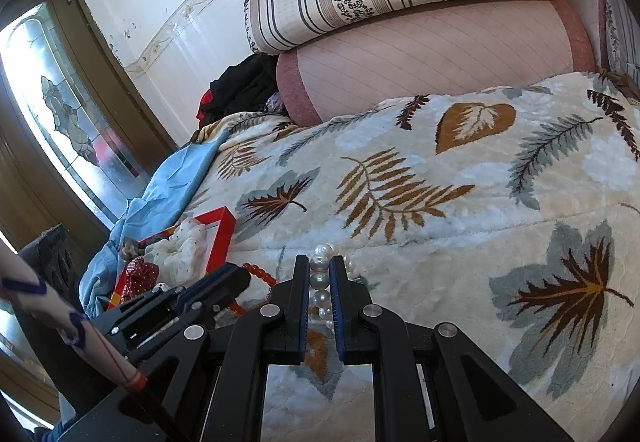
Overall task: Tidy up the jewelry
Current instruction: 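Lift both bracelets and carry them over the red-rimmed tray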
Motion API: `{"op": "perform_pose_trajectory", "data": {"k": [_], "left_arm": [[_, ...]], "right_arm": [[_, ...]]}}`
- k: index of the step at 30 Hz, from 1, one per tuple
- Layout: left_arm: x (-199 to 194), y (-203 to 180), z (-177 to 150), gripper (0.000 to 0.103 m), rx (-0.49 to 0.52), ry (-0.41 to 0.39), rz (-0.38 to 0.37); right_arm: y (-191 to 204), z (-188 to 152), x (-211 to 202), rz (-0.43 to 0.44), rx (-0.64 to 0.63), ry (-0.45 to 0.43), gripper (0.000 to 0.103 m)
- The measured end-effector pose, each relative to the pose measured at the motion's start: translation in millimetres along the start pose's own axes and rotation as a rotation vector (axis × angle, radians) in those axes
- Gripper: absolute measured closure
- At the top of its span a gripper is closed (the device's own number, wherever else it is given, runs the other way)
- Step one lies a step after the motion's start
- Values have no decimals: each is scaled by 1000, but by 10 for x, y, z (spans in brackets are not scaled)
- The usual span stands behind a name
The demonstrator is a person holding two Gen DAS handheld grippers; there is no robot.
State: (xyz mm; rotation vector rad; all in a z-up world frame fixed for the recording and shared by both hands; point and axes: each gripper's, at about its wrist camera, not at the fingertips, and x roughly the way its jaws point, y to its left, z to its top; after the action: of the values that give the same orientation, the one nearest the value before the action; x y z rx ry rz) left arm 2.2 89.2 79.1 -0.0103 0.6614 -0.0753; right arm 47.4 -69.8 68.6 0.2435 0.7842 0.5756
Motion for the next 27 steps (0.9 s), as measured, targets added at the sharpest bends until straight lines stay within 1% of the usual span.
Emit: {"op": "perform_pose_trajectory", "data": {"k": [10,13,17,21,27], "left_arm": [[-259,258,29,96,-43,-27,16],[-390,372,32,96,-68,-39,12],[-683,558,30,96,-107,-76,19],[-969,766,-19,96,-132,-97,56],[-1377,1315,-203,96,-208,-97,142]], "right_arm": [[172,-35,-9,43,-18,5,92],[276,-58,-39,74,-19,5,92],[507,-91,-123,113,-47,-7,92],[772,-125,-227,153,-73,-23,92],[1191,-224,-264,218,-110,-17,92]]}}
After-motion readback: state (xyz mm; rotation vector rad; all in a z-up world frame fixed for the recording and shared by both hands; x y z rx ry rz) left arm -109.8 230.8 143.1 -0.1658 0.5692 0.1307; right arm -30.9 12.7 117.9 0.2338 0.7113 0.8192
